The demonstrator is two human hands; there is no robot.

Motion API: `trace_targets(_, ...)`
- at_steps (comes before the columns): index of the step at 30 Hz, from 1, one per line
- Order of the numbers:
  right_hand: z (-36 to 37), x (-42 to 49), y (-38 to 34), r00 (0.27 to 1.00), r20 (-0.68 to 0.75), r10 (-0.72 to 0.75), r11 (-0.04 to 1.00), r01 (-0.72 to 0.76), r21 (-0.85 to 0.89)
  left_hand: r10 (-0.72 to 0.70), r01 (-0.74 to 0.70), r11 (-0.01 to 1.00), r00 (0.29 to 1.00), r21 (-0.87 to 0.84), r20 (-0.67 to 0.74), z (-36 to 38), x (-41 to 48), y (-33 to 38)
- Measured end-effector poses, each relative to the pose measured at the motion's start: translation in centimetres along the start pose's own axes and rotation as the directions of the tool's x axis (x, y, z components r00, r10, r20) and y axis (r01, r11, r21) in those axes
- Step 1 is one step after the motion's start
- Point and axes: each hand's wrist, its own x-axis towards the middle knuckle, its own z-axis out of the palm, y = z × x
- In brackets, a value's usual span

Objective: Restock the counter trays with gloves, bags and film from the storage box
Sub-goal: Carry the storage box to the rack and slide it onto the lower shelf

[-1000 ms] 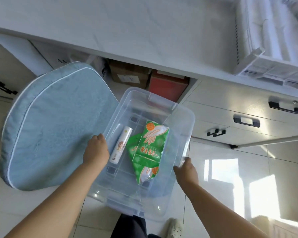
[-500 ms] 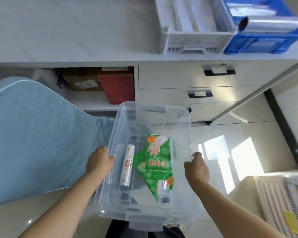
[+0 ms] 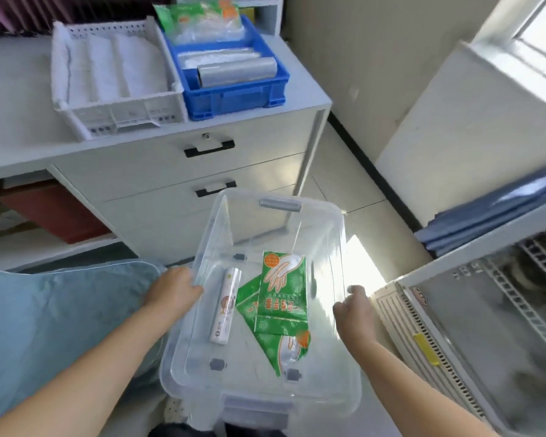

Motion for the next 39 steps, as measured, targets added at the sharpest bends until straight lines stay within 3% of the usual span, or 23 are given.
trace_targets(9, -12.5, 6.1, 2.6, 0.965, -0.260, 0.020, 0.996, 0.004, 0.088, 0.199, -0.212, 0.975, 0.966, -0.061, -0.167, -4.7, 3.5, 15.8)
trace_targets(23, -22.8, 23.6, -3.2, 0.908, -0.406, 0.103, 0.987, -0.043, 0.153, 0.398, -0.446, 0.887, 0.869, -0.121, -0.294, -11.3, 22.0, 33.9)
trace_targets(33, -28.0, 40.5, -11.3, 0.875, -0.473, 0.106, 0.994, -0.075, 0.084, 0.412, -0.479, 0.854, 0.861, -0.205, -0.298, -17.0, 37.9, 43.6)
trace_targets(39, -29.5, 51.5, -14.3, 0.896, -0.442, 0.044, 0.999, -0.029, 0.040, 0.335, -0.427, 0.861, 0.885, -0.276, -0.322, -18.5, 45.7, 48.0)
